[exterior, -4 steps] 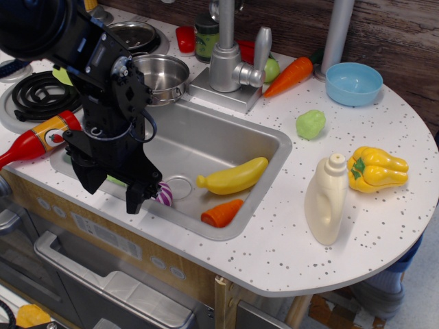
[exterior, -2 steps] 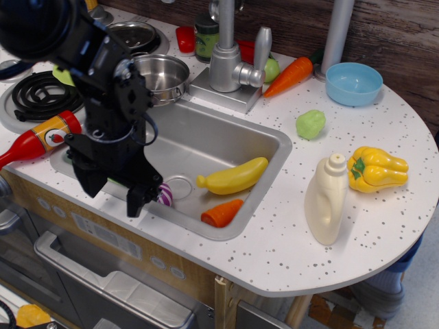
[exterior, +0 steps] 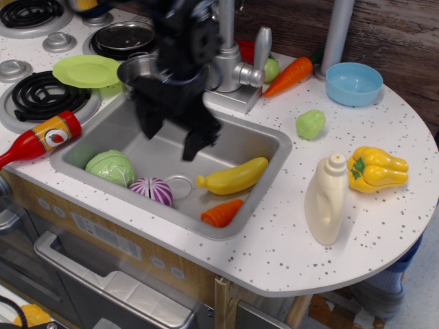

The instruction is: Put broccoli in pot or pan

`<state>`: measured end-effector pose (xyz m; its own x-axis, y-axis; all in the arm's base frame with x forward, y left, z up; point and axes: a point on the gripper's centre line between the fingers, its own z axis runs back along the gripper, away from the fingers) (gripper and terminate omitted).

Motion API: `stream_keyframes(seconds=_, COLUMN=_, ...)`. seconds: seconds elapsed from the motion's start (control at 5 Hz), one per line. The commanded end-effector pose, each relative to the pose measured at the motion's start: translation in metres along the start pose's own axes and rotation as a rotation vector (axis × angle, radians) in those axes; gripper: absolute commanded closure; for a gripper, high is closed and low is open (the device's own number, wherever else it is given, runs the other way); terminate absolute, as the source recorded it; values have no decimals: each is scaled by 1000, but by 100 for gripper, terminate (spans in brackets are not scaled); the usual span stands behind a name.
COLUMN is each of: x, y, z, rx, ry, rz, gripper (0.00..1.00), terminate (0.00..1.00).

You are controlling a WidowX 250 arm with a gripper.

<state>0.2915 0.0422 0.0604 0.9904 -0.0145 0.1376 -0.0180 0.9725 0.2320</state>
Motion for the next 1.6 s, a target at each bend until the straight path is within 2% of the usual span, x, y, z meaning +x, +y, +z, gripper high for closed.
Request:
stream_keyframes(seconds=0.0, x=40, y=-45, z=40, rx=-36, ry=-28, rz=19, gripper=0, terminate=0)
stream_keyframes(seconds=0.2, x=62, y=-74, z=46, rx=-94, ry=-54, rz=-37, gripper=0, terminate=0)
stream_keyframes(seconds=0.4, x=85, y=-89, z=46, rx=-140, ry=-81, rz=-89, gripper=0, terminate=0)
stream_keyframes(seconds=0.6, x=109, y=-94, z=32, rx=-162, ry=-119, rz=-128, gripper=0, terminate=0)
stream_keyframes(seconds=0.8, x=124, y=-97, z=25, rx=-179, ry=-161, rz=-161, gripper=0, terminate=0)
stream_keyframes(seconds=1.2, x=143, y=-92, z=7, rx=-128, ry=-219, rz=-230, gripper=0, terminate=0)
stream_keyframes(seconds=1.4, x=145, y=-91, z=-7, rx=-157, ry=-230, rz=-226, gripper=0, terminate=0)
